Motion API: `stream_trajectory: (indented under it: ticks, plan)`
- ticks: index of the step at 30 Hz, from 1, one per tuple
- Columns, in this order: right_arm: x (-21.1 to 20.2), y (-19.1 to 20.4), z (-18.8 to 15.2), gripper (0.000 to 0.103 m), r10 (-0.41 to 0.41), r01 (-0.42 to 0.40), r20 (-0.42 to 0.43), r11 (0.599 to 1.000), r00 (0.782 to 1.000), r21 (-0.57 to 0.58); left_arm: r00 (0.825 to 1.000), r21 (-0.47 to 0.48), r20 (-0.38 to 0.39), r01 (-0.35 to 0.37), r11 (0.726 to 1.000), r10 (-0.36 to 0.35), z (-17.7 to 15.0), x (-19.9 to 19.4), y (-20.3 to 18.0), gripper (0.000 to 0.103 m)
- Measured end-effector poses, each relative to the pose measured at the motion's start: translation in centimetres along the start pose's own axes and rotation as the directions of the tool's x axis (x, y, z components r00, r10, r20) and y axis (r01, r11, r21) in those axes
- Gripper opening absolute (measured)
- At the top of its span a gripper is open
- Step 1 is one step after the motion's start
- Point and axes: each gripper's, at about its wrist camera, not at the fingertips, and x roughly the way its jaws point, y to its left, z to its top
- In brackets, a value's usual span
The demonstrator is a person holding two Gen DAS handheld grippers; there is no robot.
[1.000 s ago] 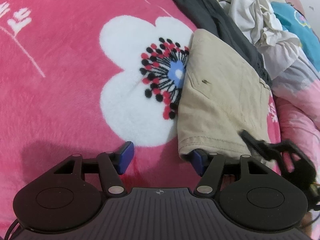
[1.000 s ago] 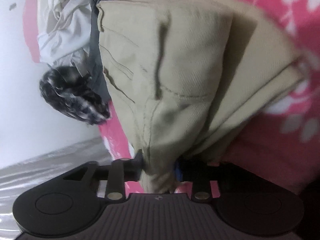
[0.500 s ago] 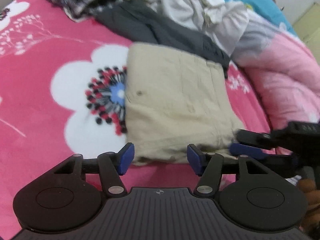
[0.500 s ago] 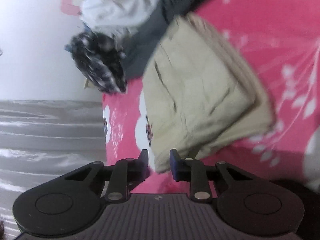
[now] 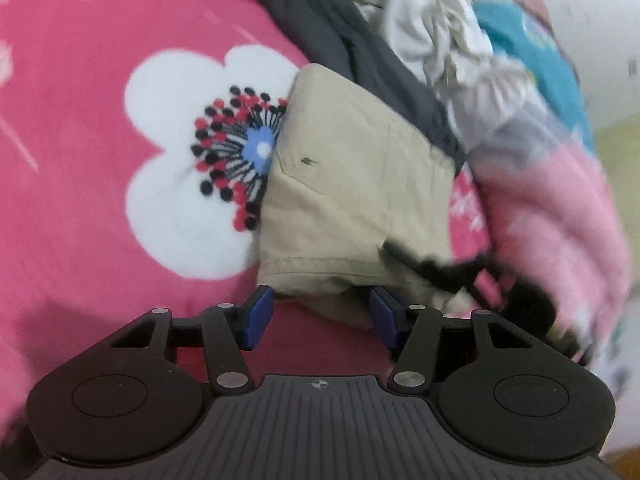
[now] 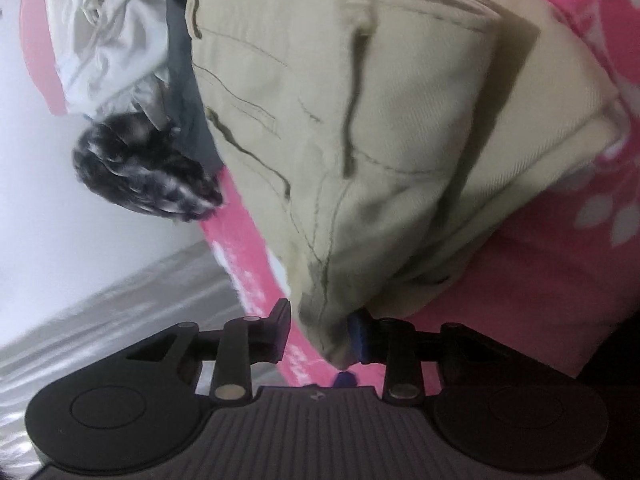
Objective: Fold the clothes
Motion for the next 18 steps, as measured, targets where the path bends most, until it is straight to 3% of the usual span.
stream_trajectory:
  ticks: [3, 5, 9, 12, 15, 18]
  plan:
    - [-0.7, -1.1, -0.4, 0.016, 0.082, -0.083, 0.011, 0.996, 0.997, 0.042, 0.996, -0.144, 0.012, 0.091, 0.985, -0.09, 0.4, 0.3, 1.2, 0.054]
    - [-0.8, -1.7, -0.5, 0.015, 0.122, -0.123, 0.024, 0.991, 0.992, 0.058, 0.992, -0.223, 0.007, 0.123, 0.967, -0.124, 0.5, 1.0, 2.0, 0.054]
    - [-0.3, -2.6, -0.6, 0.014, 0.132, -0.136, 0.052, 0.988, 0.99, 0.079, 0.983, -0.296, -0.033, 0.164, 0.941, -0.182, 0.5, 2.5, 2.6, 0.054]
    - [-0.4, -2.4, -0.6, 0.015, 0.148, -0.152, 0.059, 0.986, 0.987, 0.068, 0.981, -0.328, -0.006, 0.179, 0.928, -0.191, 0.6, 2.8, 2.7, 0.054]
    - [-0.3, -2.0, -0.6, 0.015, 0.182, -0.185, 0.063, 0.982, 0.981, 0.046, 0.97, -0.365, 0.057, 0.24, 0.9, -0.236, 1.0, 2.4, 3.1, 0.054]
    - [0.1, -2.0, -0.3, 0.015, 0.202, -0.206, 0.065, 0.977, 0.977, 0.061, 0.975, -0.372, 0.05, 0.219, 0.902, -0.217, 1.1, 2.6, 3.4, 0.054]
